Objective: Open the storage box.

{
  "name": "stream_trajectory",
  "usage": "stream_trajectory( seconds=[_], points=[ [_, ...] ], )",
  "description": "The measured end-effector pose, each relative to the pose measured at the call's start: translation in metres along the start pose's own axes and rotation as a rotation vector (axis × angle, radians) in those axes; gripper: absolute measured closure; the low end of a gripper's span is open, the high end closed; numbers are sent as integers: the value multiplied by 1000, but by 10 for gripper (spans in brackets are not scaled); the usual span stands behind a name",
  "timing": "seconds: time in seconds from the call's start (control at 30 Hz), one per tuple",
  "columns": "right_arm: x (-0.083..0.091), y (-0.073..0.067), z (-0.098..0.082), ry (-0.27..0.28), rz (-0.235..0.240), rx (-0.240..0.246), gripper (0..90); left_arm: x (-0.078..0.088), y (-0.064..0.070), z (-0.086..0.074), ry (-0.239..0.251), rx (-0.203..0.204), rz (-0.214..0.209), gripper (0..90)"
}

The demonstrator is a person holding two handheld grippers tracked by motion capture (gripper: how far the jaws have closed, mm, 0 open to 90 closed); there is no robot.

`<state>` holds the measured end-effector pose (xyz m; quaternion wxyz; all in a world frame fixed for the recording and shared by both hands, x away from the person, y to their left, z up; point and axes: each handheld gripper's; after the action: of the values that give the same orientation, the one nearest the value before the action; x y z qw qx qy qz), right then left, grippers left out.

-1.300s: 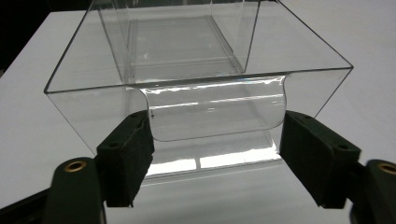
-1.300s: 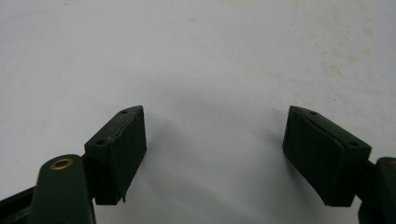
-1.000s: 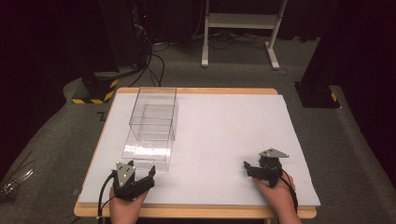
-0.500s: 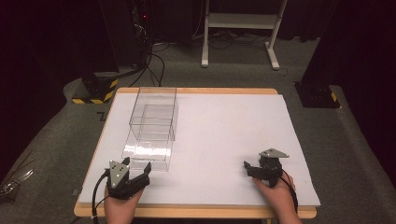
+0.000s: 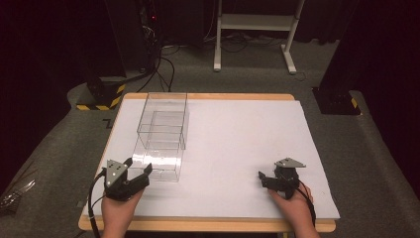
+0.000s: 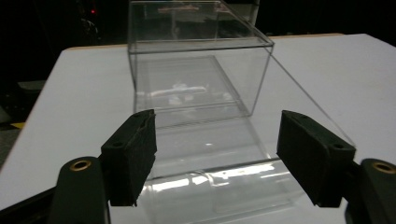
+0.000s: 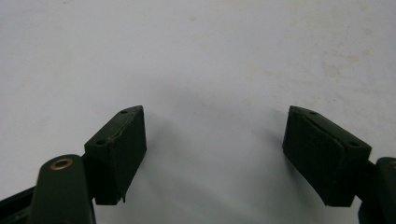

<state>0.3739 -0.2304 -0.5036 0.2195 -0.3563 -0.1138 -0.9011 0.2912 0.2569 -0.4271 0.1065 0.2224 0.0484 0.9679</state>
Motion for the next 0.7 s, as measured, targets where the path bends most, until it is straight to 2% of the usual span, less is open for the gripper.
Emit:
stream_trajectory(
  seconds=[0.2,0.37,0.4,0.43,0.5,0.57,0.6,0.63,0.67,0.7],
  points=[
    [0,-1,0,-1,-3,2,215,-3,-35,4,-16,34,16,340],
    [0,-1,0,-1,-3,2,215,2,-59,1,-3,52,45,390],
    [0,-1,0,0,-4,-1,214,4,-70,-2,11,77,64,409],
    [0,-1,0,0,-4,-1,214,4,-70,-2,11,77,64,421],
    [0,-1,0,0,-4,-1,215,4,-82,-6,12,81,108,436],
    [0,-1,0,0,-4,-1,215,2,-92,-10,-4,82,139,450],
    [0,0,0,0,0,0,215,-1,-102,-15,-17,99,168,463],
    [0,0,0,0,0,0,215,-1,-102,-15,-17,99,168,471],
    [0,0,0,0,1,-1,214,-4,-112,-20,-35,114,185,480],
    [0,0,0,0,1,-1,215,-5,-115,-22,-44,114,192,486]
  ],
)
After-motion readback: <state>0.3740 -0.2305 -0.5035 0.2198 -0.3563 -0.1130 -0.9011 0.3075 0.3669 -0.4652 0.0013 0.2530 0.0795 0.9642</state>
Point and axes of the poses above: each handheld gripper's, and its own axes: x roughly backward along the jaws, z roughly out of its top, y roughly to its right, and after that the axes turned 5 degrees about x, right-handed
